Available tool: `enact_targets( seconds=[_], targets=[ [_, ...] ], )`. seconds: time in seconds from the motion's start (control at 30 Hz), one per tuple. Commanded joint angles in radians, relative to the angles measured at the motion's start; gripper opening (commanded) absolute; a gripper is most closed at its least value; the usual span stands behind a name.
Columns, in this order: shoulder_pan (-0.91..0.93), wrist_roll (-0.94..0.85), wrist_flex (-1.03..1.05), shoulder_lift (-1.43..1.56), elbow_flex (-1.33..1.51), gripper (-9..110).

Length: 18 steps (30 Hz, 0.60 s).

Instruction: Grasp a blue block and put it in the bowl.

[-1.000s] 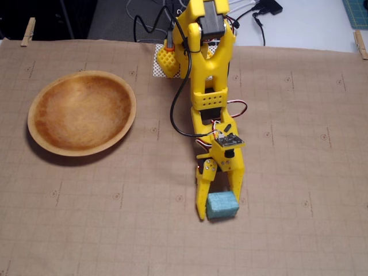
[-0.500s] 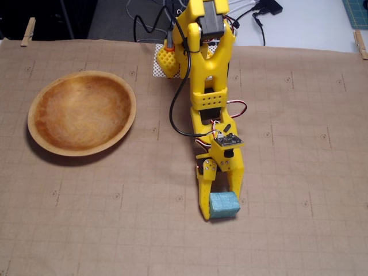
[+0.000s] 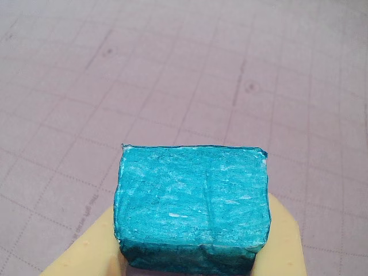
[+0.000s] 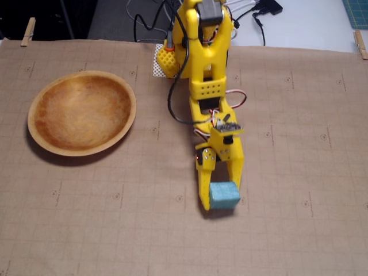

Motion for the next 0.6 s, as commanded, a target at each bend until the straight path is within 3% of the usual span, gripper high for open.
enact_targets(
  seconds=[0.0, 0.33, 0.57],
  targets=[
    [0.032, -0.005, -0.011, 0.204, 0.037, 10],
    [0.107, -0.074, 0.023, 0.491, 0.138, 10],
    [0.204, -0.069, 0.333, 0.724, 0.112, 10]
  ],
)
